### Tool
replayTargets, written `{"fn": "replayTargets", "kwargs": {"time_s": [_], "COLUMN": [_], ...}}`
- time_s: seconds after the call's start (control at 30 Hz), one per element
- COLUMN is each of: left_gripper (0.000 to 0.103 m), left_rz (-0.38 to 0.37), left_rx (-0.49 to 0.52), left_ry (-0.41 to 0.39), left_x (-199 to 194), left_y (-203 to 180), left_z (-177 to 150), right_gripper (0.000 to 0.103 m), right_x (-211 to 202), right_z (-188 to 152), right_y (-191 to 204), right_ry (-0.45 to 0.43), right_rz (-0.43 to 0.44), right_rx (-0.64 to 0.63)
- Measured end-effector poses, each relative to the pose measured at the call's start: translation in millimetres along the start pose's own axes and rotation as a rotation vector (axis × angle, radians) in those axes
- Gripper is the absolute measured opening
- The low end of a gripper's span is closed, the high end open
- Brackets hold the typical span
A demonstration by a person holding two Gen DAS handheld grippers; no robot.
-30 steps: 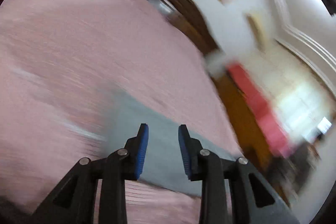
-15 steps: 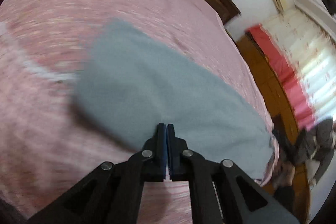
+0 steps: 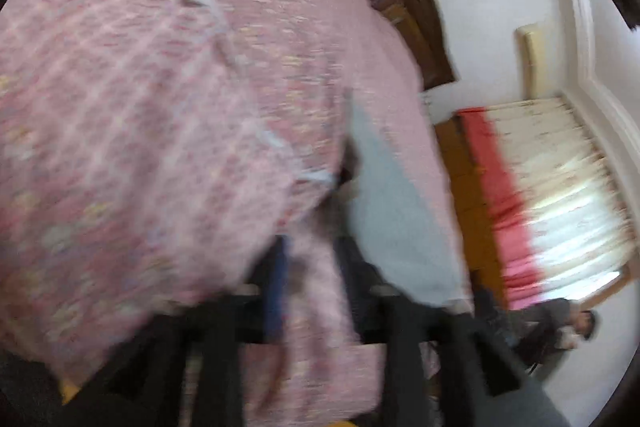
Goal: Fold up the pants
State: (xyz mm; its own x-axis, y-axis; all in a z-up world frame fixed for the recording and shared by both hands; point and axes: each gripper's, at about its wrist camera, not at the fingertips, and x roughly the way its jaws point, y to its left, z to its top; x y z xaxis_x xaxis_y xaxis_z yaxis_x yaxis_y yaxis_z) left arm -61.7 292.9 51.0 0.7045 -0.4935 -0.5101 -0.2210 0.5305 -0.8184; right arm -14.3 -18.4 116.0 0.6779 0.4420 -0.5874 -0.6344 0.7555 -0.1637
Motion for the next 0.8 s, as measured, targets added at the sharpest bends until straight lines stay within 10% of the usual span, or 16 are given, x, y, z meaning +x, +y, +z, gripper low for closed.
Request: {"fn": "replayTargets", "kwargs": {"time_s": [0.07, 0.27, 0.33, 0.57, 0.8], "left_gripper": [0.049, 0.049, 0.049, 0.08, 0.078], "left_rz": [-0.053, -0.072, -0.065, -0.157, -0.263], "left_rx": [-0.032, -0.043, -0.03, -0.102, -0.14], "left_ry": [-0.019, -0.007, 0.001, 0.008, 0.075], "left_x": [-3, -8, -7, 17, 86], "left_y": [3, 19, 21, 0, -47], "left_z": [10, 36, 38, 80, 111], "right_gripper": [0.065, 0.04, 0.01, 0.008, 0.008], "right_x": [30, 97, 102, 60, 40], "right_z": [13, 22, 24, 35, 34], "right_y": [70, 135, 132, 93, 69], "right_ry": [0.028, 0.085, 0.072, -0.015, -0.009], "right_rz": [0.157, 0.081, 0.04, 0.156, 0.19], "right_rx": [-0.14, -0.354, -0.361, -0.153, -0.138]}}
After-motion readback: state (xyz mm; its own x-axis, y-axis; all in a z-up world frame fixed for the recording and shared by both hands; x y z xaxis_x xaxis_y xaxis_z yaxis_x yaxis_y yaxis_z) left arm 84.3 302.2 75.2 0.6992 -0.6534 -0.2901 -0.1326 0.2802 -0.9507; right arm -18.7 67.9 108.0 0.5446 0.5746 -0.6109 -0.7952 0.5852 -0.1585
